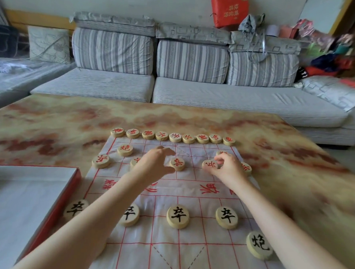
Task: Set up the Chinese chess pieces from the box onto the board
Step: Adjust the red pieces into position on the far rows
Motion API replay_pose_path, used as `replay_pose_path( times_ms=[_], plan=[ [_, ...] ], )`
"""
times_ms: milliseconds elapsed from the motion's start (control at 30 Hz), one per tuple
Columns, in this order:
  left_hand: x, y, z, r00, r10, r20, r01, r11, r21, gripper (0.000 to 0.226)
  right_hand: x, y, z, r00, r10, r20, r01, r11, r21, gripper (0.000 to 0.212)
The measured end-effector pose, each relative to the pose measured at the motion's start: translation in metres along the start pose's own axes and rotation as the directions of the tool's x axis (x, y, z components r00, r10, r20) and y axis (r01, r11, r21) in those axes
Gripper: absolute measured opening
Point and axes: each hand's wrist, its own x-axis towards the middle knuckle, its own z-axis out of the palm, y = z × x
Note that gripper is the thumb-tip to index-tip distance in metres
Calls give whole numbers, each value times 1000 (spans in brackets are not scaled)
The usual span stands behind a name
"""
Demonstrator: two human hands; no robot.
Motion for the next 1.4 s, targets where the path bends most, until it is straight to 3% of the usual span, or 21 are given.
replay_pose_path(
  times_ms=[267,367,500,633,733,833,1000,1233,1400],
  plan=[
    [34,3,13,978,101,183,-123,986,113,68,7,-3,9,998,15,-57,-21,995,-100,56],
    [40,-4,12,966,101,238,-141,978,156,59,10,0,9,999,2,-40,-5,996,-84,45],
    [38,-5,11,975,89,203,-125,978,169,40,13,6,6,994,-55,92,59,997,-43,43],
    [36,-3,17,994,10,105,-32,977,212,51,14,13,0,979,-71,190,62,997,51,55],
    [35,1,21,998,-4,63,-9,980,198,66,13,15,-4,984,-90,156,65,985,159,55],
    [34,1,19,998,29,54,-37,987,157,78,12,15,-3,985,-117,130,97,984,147,58],
    [31,-1,17,992,73,101,-80,995,63,61,13,13,2,987,-130,91,126,991,43,56],
    [34,-11,18,972,137,190,-154,985,78,64,11,15,-2,982,-148,119,140,988,68,52],
    [37,-11,18,959,191,210,-203,978,39,48,10,14,-2,982,-145,124,139,989,51,52]
  ],
)
